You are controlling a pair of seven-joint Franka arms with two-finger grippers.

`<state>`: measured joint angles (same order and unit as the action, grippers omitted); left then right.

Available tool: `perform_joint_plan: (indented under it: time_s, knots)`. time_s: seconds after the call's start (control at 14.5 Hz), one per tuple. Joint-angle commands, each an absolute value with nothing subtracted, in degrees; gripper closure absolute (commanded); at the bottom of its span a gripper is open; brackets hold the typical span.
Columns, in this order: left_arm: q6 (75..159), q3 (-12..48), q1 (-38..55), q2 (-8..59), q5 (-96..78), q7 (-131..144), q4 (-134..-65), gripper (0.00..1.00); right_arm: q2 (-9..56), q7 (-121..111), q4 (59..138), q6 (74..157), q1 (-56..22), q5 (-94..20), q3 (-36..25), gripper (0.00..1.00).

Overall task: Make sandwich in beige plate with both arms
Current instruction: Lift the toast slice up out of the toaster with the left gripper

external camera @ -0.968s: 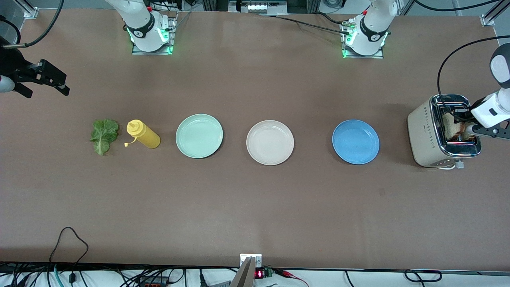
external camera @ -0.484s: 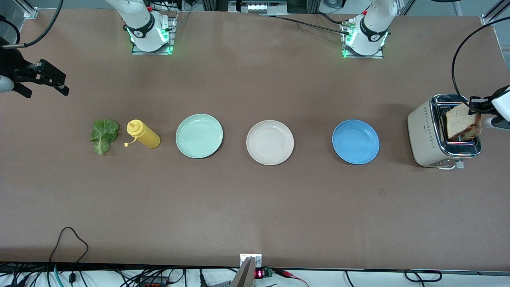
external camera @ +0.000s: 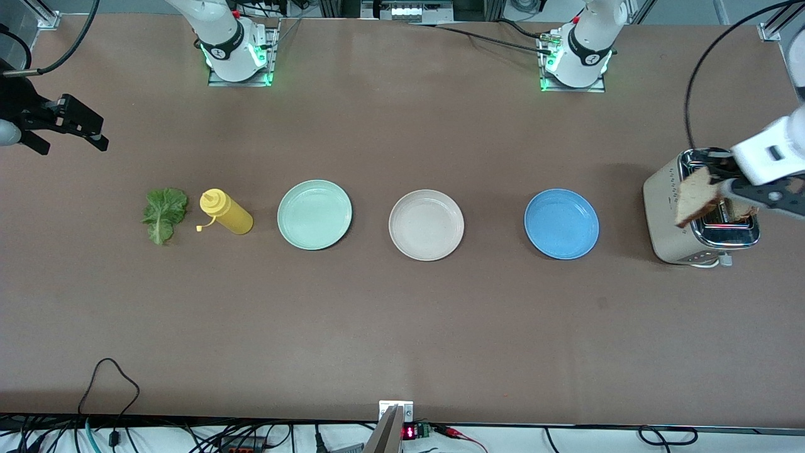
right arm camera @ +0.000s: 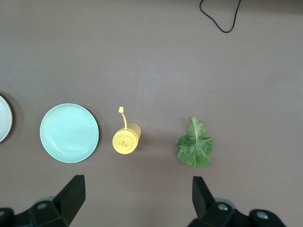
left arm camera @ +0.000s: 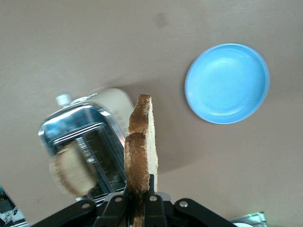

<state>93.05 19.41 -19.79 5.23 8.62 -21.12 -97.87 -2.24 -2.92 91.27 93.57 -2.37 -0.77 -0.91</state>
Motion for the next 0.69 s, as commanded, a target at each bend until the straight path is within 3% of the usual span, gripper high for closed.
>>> perform_joint_plan:
  time_s: [0.0, 0.21, 0.62]
  knots:
    - [91.1, 24.9, -20.0, 9.6, 6.0, -16.5, -95.9, 0.99, -1.9, -3.2, 91.8, 95.5, -1.9, -0.6, -0.8, 0.0]
    - [91.4, 29.9, -18.0, 14.7, -1.6, -14.7, -95.6, 0.99, -1.6, -3.1, 91.8, 95.7, -1.9, -0.6, -0.8, 0.0]
    - [100.6, 30.2, -11.8, 22.9, -28.6, -6.2, -96.3, 1.0, -1.6, -3.0, 91.8, 95.6, -1.9, -0.6, -0.8, 0.0]
